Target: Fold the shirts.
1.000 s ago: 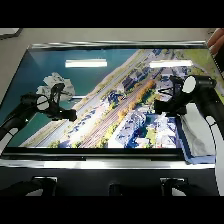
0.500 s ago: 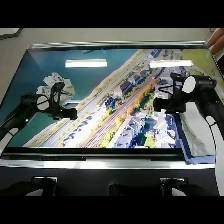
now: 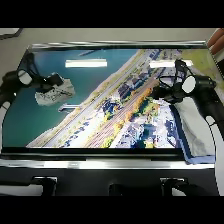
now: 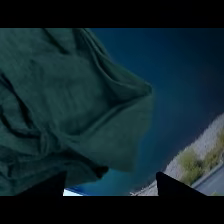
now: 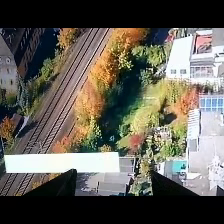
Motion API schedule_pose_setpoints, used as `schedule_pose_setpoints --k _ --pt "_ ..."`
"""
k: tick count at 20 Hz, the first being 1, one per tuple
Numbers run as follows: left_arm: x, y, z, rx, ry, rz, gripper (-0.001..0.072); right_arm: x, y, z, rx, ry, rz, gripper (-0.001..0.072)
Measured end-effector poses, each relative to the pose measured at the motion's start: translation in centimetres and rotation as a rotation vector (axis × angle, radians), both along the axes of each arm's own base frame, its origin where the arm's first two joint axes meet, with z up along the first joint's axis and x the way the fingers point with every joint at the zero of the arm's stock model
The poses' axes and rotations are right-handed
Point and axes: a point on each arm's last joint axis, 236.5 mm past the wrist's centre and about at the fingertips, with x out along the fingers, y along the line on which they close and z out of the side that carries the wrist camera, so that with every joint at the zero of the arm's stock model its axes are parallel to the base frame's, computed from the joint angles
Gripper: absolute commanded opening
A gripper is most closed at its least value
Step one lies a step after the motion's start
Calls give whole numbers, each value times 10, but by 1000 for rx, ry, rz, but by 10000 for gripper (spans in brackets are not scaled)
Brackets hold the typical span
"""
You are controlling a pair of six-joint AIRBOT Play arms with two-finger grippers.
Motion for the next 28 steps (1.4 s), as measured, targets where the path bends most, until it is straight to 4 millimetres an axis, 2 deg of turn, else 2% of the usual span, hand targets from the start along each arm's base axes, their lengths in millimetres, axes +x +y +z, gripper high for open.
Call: schedule_pose_setpoints --k 1,3,5,7,8,9,11,12,14,16,17,19,20,21,22,23,25,28 --pt "8 16 -14 -56 39 57 716 1 1 1 6 -3 0 564" --pt "18 28 -47 -202 116 130 716 -1 3 0 12 5 1 563" --pt "28 22 -72 -308 148 134 715 -2 4 -2 15 14 2 563" --pt "37 9 -88 -376 153 119 700 -3 5 -4 17 21 3 562" --pt "40 2 -96 -401 158 113 468 -3 5 -5 19 24 4 559" --pt "43 -2 -102 -415 160 108 35 -4 5 -6 19 30 4 552" --pt "44 -12 -108 -435 168 87 39 -6 6 -5 24 35 6 553" --pt "44 -15 -102 -436 161 70 39 -8 6 -5 16 39 20 553" --pt "49 -18 -70 -411 90 13 38 -10 4 1 -16 24 61 557" --pt "51 -24 -8 -349 -38 -84 38 -10 -3 15 -67 -12 94 564" --pt "47 -34 28 -313 -107 -145 38 -9 -7 24 -93 -37 104 563" --pt "24 -64 110 -237 -254 -289 38 -10 -14 45 -132 -87 112 563" --pt "5 -86 150 -198 -323 -374 38 -13 -16 56 -143 -112 114 563" --pt "-20 -112 182 -174 -367 -464 38 -18 -17 65 -151 -125 118 563" --pt "-46 -136 204 -154 -393 -550 38 -25 -19 75 -157 -136 119 563" --pt "-75 -162 221 -140 -404 -643 38 -34 -20 83 -161 -136 123 563" --pt "-130 -211 236 -134 -394 -816 38 -60 -23 96 -170 -112 131 564" --pt "-195 -277 226 -152 -334 -1034 39 -106 -26 109 -175 -48 141 563"
